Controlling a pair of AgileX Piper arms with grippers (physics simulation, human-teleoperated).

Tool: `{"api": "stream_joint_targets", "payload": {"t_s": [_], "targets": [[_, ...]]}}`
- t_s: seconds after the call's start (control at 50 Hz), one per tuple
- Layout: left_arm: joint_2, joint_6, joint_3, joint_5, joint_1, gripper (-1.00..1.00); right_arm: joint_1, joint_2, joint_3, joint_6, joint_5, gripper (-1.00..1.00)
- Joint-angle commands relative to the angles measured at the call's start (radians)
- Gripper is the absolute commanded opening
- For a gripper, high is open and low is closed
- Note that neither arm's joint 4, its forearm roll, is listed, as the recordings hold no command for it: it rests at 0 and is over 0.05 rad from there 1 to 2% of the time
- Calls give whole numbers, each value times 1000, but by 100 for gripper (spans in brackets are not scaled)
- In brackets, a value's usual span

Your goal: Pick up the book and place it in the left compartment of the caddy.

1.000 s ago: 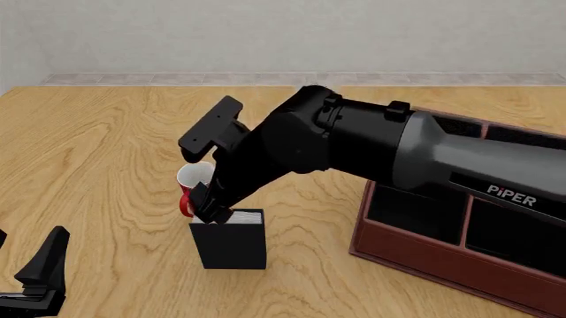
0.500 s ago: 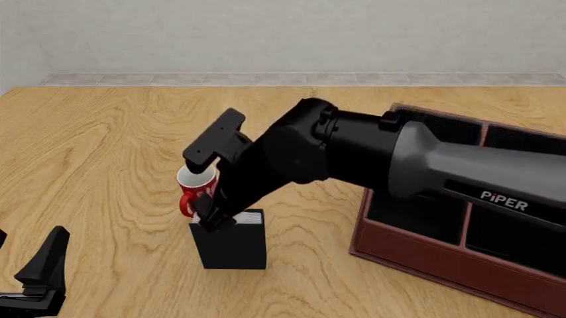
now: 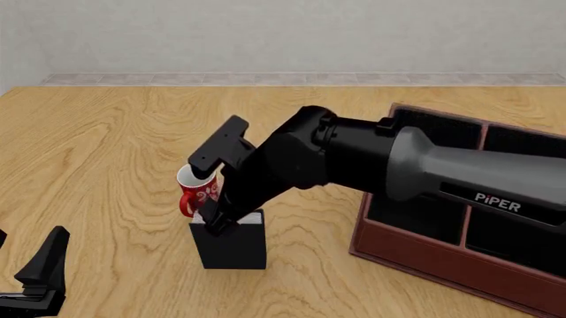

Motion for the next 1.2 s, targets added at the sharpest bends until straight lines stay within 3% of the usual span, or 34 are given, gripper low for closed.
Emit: {"api": "stream_joint_targets", "payload": {"t_s": [0.02, 1.2], "targets": [[0, 0, 0, 0, 0, 100, -1, 0, 13, 3, -8, 100], [0, 0, 0, 0, 0, 100, -4, 9, 109, 15, -78, 100]]}}
